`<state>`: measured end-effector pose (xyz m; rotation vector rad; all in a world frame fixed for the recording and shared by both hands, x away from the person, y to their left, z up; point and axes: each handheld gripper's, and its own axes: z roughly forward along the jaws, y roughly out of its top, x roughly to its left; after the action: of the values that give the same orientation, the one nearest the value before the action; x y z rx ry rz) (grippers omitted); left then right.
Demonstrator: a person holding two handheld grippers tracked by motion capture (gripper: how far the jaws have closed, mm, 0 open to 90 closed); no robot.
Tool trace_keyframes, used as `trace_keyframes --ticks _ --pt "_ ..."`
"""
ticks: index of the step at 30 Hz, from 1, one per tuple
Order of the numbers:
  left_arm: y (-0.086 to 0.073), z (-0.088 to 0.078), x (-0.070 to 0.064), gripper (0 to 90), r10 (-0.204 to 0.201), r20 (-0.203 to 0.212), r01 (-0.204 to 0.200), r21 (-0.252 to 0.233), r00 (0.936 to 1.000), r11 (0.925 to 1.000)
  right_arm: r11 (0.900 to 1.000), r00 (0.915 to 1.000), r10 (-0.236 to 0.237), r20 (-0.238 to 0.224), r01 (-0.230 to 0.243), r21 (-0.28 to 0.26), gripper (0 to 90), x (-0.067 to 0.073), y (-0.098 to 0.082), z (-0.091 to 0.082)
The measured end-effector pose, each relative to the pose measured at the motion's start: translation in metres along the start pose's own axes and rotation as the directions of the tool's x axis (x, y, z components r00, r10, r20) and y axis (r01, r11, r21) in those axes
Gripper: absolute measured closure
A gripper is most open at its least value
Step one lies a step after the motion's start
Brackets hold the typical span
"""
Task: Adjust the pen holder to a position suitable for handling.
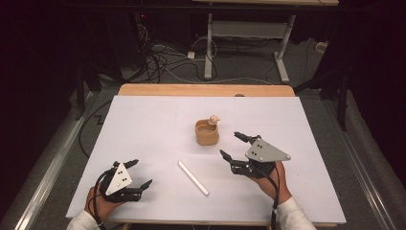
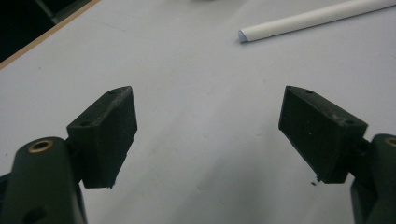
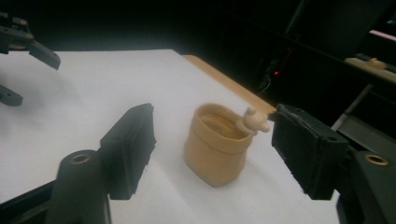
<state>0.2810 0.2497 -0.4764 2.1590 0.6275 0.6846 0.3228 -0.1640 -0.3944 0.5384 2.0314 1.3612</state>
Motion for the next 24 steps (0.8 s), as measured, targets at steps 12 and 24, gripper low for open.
trace_keyframes --ticks 12,24 --pt "0.001 0.002 0.0 18.4 0.002 0.005 -0.002 -0.003 1.0 1.0 0.999 0.9944 0.045 0.095 -0.043 -0.028 26.8 -0.006 -0.033 -0.05" --pt "-0.001 -0.001 0.0 18.2 0.005 0.005 -0.005 -0.009 1.0 0.9999 0.997 0.9859 0.064 0.155 -0.068 0.021 23.6 -0.006 -0.082 -0.077"
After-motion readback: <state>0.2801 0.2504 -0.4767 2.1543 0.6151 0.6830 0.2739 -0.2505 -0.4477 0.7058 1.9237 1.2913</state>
